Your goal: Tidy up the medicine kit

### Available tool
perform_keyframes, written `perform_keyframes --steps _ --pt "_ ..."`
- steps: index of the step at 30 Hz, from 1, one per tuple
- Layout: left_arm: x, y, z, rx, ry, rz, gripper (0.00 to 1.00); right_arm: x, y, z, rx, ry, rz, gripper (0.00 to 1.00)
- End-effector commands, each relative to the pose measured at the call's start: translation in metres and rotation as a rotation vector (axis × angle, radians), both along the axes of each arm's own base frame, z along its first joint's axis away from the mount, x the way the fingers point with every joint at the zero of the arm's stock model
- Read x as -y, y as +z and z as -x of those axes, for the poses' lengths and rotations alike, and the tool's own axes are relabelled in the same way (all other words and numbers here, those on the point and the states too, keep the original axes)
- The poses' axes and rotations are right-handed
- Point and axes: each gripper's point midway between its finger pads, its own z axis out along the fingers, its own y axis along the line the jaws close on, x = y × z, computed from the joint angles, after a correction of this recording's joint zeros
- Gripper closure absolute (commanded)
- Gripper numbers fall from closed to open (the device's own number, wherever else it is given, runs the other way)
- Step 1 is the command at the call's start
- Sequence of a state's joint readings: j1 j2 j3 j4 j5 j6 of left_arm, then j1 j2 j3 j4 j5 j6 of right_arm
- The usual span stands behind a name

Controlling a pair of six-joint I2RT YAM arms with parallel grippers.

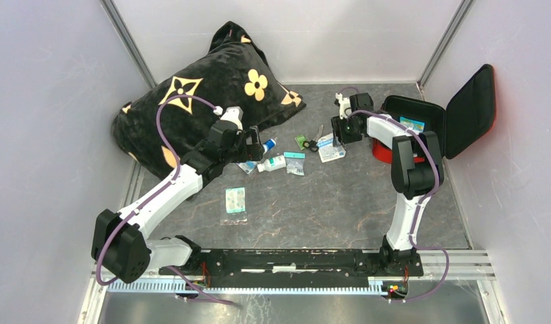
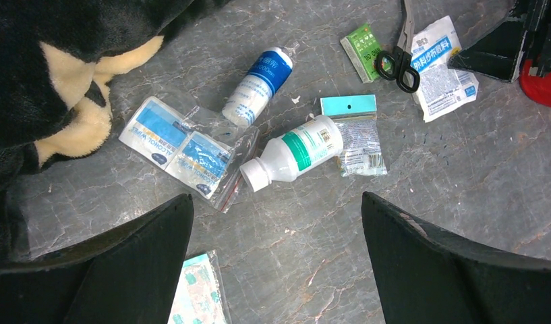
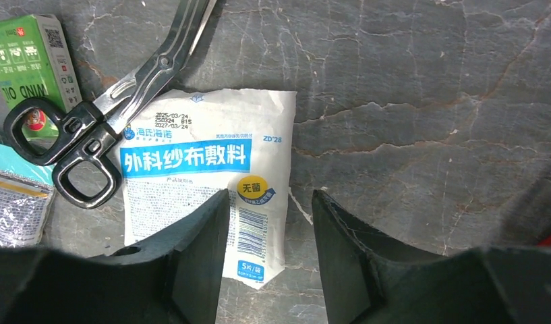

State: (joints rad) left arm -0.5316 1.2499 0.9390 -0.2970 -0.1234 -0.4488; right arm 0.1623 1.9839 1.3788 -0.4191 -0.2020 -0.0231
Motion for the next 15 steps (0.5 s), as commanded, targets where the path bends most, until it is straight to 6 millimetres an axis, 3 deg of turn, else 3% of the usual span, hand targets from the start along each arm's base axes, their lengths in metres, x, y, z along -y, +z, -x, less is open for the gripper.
perform_keyframes --steps 1,6,15 --pt "0.004 0.018 -0.005 0.046 0.0 0.043 0.0 -0.003 0.003 -0.012 0.021 0.006 -0.008 0.48" --pt "0.004 0.017 -0.005 0.043 0.0 0.04 0.0 -0.004 0.002 -0.009 0.026 -0.003 -0.018 0.61" --pt "0.004 0.016 -0.006 0.034 -0.004 0.034 0.0 -0.004 0.045 -0.018 0.15 -0.05 -0.05 0.94"
